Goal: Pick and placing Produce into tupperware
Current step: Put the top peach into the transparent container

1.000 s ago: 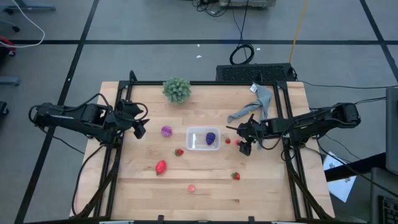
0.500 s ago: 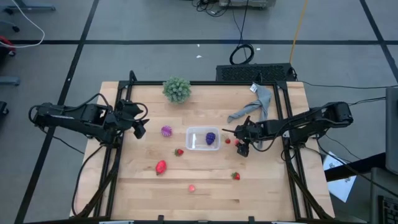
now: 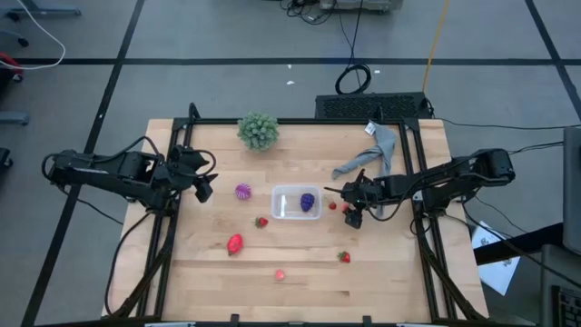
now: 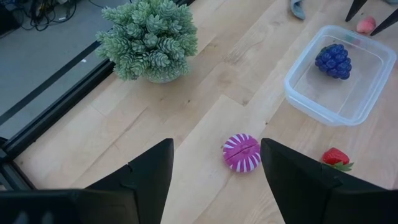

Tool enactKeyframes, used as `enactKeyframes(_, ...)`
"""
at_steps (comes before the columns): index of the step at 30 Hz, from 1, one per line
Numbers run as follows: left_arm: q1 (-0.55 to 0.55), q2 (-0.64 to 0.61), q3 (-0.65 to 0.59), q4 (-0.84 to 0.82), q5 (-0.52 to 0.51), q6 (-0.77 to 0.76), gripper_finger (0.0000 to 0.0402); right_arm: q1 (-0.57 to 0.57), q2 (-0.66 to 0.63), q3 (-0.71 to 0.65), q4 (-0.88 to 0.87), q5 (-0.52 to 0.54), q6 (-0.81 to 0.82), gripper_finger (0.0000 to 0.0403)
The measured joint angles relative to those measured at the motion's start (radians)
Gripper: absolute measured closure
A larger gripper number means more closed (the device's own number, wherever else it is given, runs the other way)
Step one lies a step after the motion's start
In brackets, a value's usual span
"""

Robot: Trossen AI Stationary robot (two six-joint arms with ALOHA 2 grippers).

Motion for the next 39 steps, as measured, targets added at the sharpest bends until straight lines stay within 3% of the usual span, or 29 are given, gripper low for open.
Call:
enactKeyframes(5, 0.0, 0.0, 0.0, 0.0, 0.0, 0.0, 0.0158, 0.0, 0.0, 0.0, 0.0, 0.0, 0.0, 0.0146)
enactKeyframes(21, 0.0, 0.0, 0.0, 0.0, 0.0, 0.0, 0.0158, -0.001, 0.0, 0.0, 0.002, 0.0, 0.0, 0.0232)
enactKeyframes(30, 0.0, 0.0, 0.0, 0.0, 0.0, 0.0, 0.0158, -0.001, -0.023, 0.004, 0.006, -0.011, 0.0, 0.0241)
enactKeyframes(39, 0.0, 0.009, 0.0, 0.001, 0.0, 0.0, 0.0158, 0.0, -0.133, 0.023, 0.055, -0.084, 0.002, 0.0241)
